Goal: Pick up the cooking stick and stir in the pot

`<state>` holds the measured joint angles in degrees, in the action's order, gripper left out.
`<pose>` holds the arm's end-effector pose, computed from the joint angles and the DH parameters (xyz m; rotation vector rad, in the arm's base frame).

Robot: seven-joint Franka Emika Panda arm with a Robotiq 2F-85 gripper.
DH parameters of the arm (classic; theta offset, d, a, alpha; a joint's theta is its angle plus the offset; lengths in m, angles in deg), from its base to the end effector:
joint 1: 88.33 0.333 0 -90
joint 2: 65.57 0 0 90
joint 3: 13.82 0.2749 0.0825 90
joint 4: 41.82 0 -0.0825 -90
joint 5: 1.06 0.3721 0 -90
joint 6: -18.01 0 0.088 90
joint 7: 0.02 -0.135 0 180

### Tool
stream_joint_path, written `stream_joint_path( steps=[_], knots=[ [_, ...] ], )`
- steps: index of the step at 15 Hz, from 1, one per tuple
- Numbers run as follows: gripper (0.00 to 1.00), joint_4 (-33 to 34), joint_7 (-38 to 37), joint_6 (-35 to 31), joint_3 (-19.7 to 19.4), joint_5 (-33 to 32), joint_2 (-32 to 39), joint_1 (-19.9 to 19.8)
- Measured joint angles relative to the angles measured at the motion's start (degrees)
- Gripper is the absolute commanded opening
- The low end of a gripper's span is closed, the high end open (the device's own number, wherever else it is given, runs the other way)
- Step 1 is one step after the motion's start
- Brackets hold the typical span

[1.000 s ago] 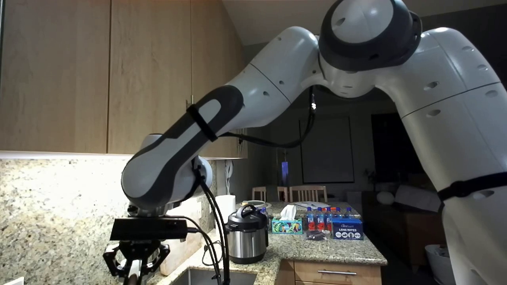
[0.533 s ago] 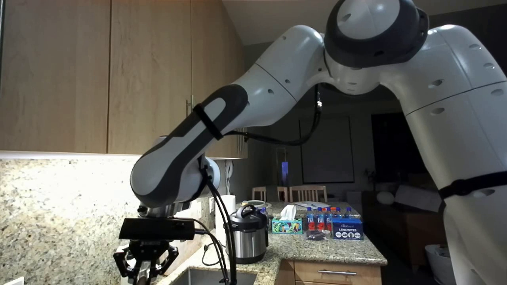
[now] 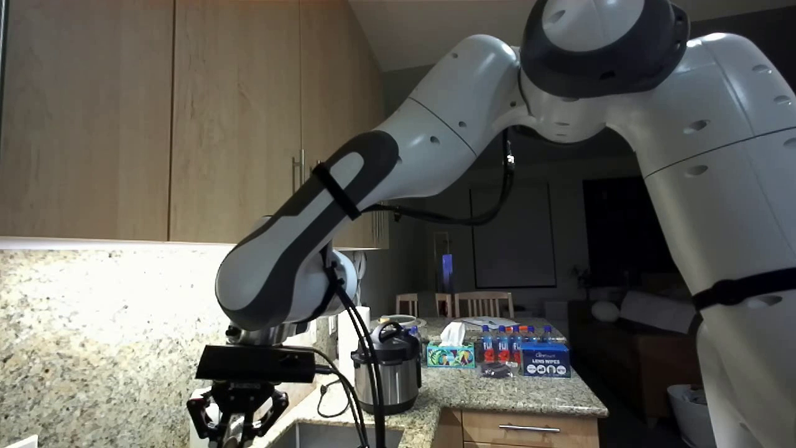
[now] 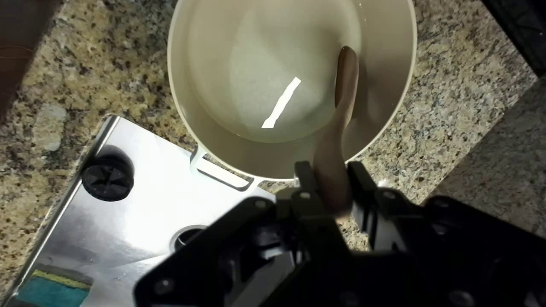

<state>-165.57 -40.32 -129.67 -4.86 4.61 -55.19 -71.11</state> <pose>0.5138 0.2524 0.2793 -2.8883 0.4804 -0.2195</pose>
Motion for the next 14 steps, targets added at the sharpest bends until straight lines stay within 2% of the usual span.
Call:
stream_joint_path(
  steps=[7,14],
  knots=[
    [0.10,-8.7,0.0,-7.8,0.1,1.2,-4.7,-0.2],
    [0.10,-14.8,0.0,-7.9,0.1,1.3,-10.4,-2.3]
  ],
)
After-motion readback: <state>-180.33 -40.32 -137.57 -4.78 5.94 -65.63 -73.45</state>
